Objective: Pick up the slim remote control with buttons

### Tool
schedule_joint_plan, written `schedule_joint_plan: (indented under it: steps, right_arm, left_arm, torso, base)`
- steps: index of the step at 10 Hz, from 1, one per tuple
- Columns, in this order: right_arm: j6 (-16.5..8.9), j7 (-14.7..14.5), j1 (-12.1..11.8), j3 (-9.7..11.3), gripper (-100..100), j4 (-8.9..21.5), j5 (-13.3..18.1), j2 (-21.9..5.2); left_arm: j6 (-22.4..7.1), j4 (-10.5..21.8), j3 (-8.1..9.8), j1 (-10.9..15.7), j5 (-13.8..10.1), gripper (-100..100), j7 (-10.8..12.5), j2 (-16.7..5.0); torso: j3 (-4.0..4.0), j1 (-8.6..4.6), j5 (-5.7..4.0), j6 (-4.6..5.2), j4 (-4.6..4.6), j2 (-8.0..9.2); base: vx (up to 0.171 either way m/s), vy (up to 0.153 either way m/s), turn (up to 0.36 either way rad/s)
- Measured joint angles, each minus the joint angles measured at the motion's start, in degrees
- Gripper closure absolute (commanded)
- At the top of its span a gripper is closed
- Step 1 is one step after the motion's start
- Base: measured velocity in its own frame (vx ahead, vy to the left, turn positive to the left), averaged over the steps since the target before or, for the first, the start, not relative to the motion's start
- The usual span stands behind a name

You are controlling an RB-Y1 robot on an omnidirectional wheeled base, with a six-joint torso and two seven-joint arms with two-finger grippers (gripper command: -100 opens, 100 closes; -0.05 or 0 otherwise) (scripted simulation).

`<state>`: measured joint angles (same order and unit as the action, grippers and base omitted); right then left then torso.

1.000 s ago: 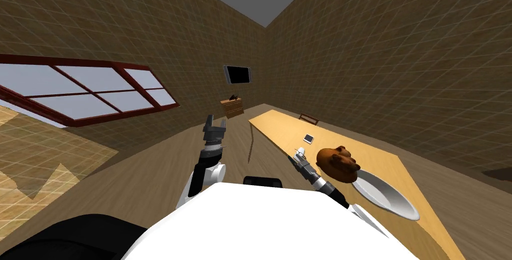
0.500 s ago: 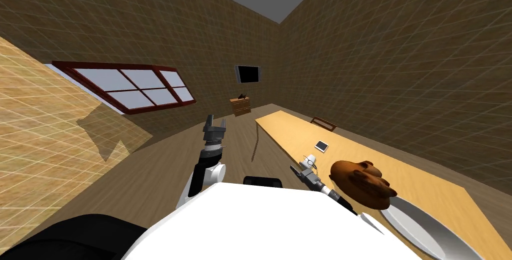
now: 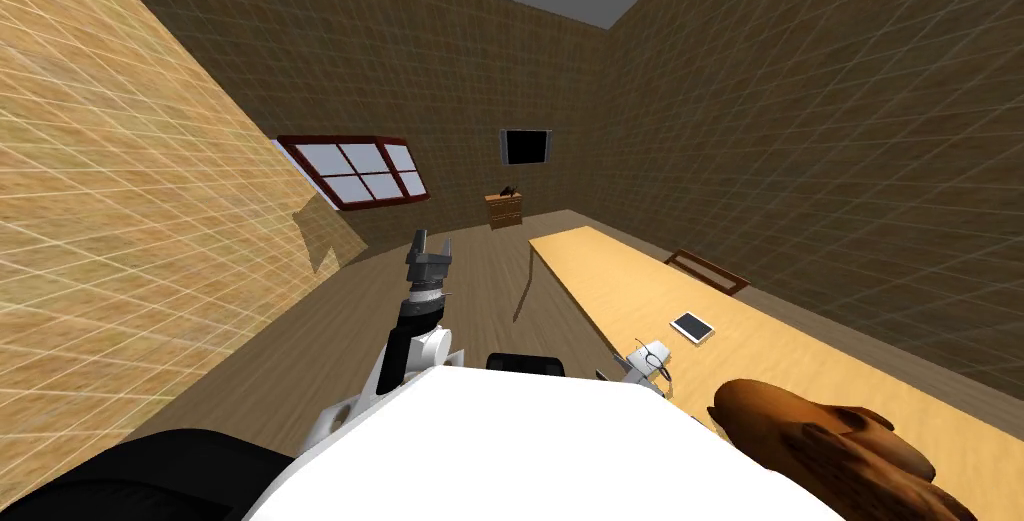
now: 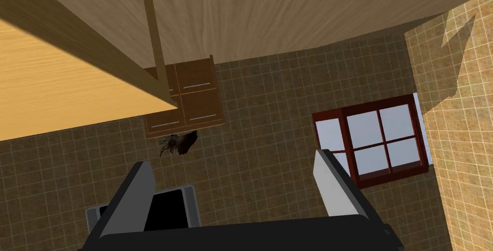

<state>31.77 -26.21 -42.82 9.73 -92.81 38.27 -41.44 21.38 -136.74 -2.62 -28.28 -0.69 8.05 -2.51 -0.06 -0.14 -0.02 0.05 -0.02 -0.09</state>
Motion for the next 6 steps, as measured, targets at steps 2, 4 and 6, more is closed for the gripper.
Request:
schedule_joint_plan:
  steps: [2, 4, 6]
  right_arm:
    - [-0.28, -1.14, -0.84, 0.53, -100, 2.06, 2.46, -2.17]
    - [0.74, -3.13, -0.61, 0.96, -100, 6.14, 4.97, -3.97]
    - [-0.20, -4.16, -1.52, 1.74, -100, 7.30, 7.46, -5.27]
  left_arm:
    - [0.00, 0.00, 0.00, 0.00, 0.00, 0, 0.00, 0.00]
    - [0.00, 0.00, 0.01, -0.01, 0.00, 0, 0.00, 0.00]
    - [0.00, 0.00, 0.01, -0.01, 0.00, 0, 0.00, 0.00]
  torso:
    - [0.01, 0.03, 0.01, -0.01, 0.01, 0.01]
    - [0.01, 0.01, -0.01, 0.03, 0.01, 0.02]
    - [0.01, 0.04, 0.00, 0.07, 0.01, 0.01]
  base:
    - [0.011, -0.036, 0.408]
    - [0.006, -0.037, 0.346]
    - [0.007, -0.034, 0.230]
